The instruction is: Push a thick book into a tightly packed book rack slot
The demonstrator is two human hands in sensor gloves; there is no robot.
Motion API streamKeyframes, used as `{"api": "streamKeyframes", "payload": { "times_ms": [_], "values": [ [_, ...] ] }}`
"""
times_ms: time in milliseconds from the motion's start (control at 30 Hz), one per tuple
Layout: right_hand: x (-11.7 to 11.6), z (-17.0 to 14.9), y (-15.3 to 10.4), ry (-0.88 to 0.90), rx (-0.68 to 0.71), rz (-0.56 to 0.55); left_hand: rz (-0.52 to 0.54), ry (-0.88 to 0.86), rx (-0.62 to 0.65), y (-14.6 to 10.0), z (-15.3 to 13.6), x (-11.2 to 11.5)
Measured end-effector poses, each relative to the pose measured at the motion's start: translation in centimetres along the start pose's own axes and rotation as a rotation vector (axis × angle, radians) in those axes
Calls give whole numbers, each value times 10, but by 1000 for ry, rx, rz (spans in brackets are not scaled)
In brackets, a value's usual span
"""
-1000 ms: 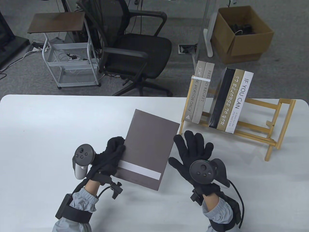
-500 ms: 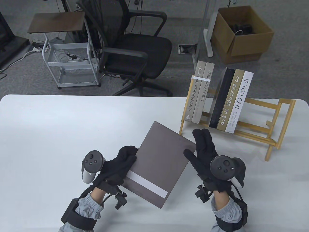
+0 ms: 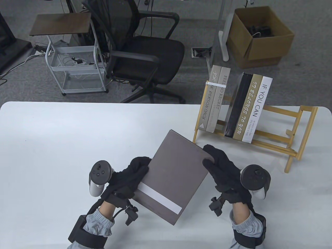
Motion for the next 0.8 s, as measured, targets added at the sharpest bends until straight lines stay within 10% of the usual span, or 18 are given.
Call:
{"api": "streamKeyframes", "payload": {
  "times_ms": [800],
  "values": [
    [23,106,-31,-668,212,-547,129,1029,-292,-32,16,-12]
  ]
}}
Point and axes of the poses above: the tracker on the back of each hand, its own z axis roughly to the thumb side, its own y axis roughly from the wrist to the fingertips, x = y × z, the point moved 3 cm from there along y, roughly from the wrist to the fingertips
